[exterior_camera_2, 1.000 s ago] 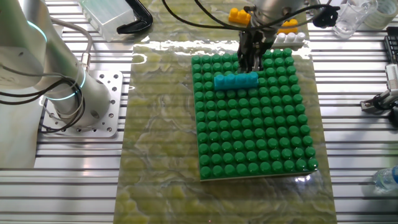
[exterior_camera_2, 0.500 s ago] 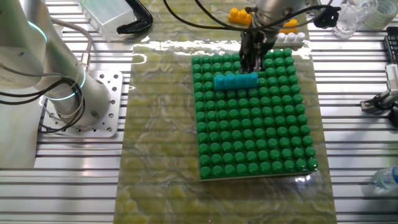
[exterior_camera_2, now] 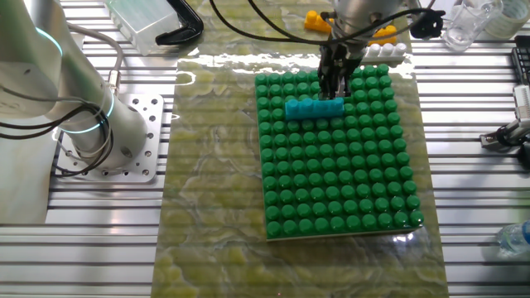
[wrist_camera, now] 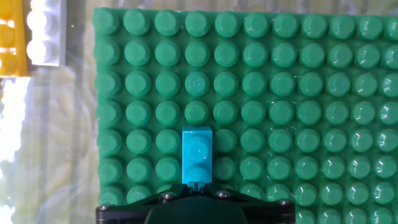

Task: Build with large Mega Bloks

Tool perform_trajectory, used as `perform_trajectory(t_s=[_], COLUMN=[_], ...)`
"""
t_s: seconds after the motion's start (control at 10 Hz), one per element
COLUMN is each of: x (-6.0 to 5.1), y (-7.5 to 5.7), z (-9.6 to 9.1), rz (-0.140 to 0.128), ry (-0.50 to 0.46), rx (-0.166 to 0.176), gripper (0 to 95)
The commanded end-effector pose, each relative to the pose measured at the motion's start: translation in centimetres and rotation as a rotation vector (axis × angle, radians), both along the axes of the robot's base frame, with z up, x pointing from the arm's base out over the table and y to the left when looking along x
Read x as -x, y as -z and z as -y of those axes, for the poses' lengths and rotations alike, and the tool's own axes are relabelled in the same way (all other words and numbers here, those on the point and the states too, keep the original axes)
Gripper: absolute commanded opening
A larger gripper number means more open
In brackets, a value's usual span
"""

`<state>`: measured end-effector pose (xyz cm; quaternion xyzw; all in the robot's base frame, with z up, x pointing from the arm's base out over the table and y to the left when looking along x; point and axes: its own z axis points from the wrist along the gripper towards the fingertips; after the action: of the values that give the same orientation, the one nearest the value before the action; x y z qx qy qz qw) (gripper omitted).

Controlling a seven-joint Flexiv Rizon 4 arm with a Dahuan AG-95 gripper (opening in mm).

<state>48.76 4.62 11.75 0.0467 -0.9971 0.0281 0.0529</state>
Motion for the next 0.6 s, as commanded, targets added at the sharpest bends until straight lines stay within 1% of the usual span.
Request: perform_trajectory(t_s=[0.1,0.2,0.6], x=[-0.08,-0.1,-0.19], y=[0.01,0.01,0.14], z=[0.03,0.02,0.03], rz=[0.002,0.013,0.012], ry=[-0.001,-0.002,-0.008], rx=[0.001,0.0,0.0], gripper=[0.0,0.0,0.0])
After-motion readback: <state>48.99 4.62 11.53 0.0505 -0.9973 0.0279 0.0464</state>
